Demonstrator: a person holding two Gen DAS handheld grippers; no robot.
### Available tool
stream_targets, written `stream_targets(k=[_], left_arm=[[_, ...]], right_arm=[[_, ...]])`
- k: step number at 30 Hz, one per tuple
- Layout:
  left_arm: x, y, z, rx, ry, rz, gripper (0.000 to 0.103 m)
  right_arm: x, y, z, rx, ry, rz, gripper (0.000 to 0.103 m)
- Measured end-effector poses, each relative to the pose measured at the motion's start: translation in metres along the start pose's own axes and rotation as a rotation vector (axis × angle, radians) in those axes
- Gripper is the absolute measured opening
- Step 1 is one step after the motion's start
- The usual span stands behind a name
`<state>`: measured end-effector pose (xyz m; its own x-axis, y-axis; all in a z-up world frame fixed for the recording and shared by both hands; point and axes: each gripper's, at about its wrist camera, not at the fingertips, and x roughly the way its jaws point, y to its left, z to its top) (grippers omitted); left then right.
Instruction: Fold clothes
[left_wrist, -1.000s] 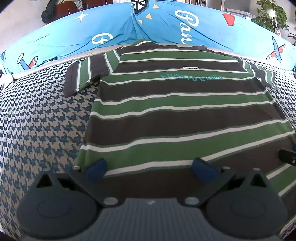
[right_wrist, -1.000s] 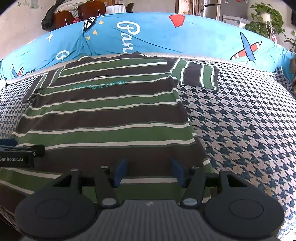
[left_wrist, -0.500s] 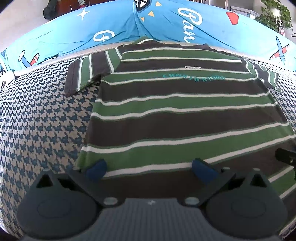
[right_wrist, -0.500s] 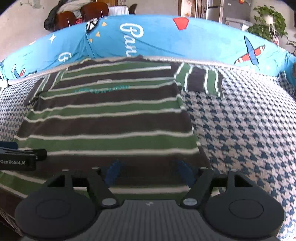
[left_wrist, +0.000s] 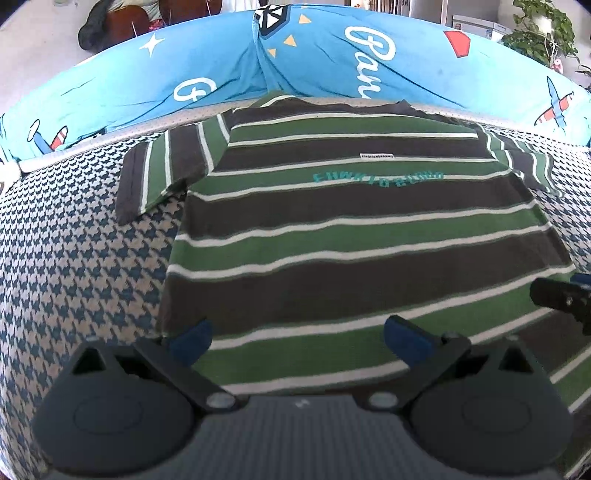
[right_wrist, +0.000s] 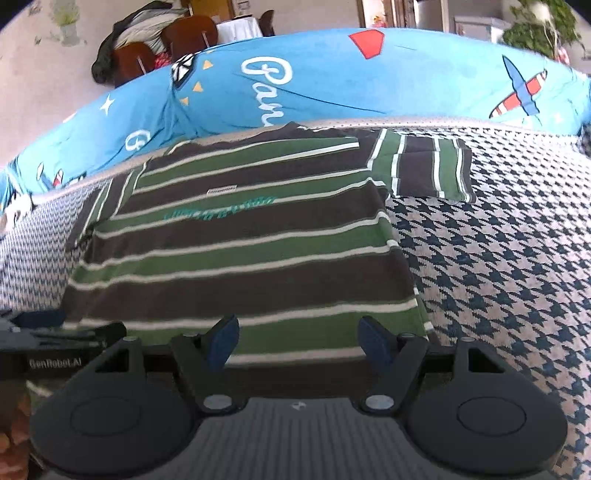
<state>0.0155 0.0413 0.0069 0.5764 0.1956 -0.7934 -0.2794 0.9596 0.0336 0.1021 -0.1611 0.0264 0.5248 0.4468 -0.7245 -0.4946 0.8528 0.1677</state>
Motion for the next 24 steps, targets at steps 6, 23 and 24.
stream_targets(k=[6, 23, 24], left_arm=[[0.006, -0.003, 0.009, 0.022, -0.001, -0.004, 0.103], [0.026, -0.012, 0.037, 0.068, -0.006, -0.013, 0.103], [0.027, -0.011, 0.039, 0.070, -0.008, -0.010, 0.103]], right_arm=[[0.007, -0.005, 0.013, 0.011, -0.007, -0.006, 0.072], [0.023, -0.012, 0.041, -0.006, -0.036, -0.003, 0.072], [0.024, -0.013, 0.043, -0.005, -0.038, -0.006, 0.072]])
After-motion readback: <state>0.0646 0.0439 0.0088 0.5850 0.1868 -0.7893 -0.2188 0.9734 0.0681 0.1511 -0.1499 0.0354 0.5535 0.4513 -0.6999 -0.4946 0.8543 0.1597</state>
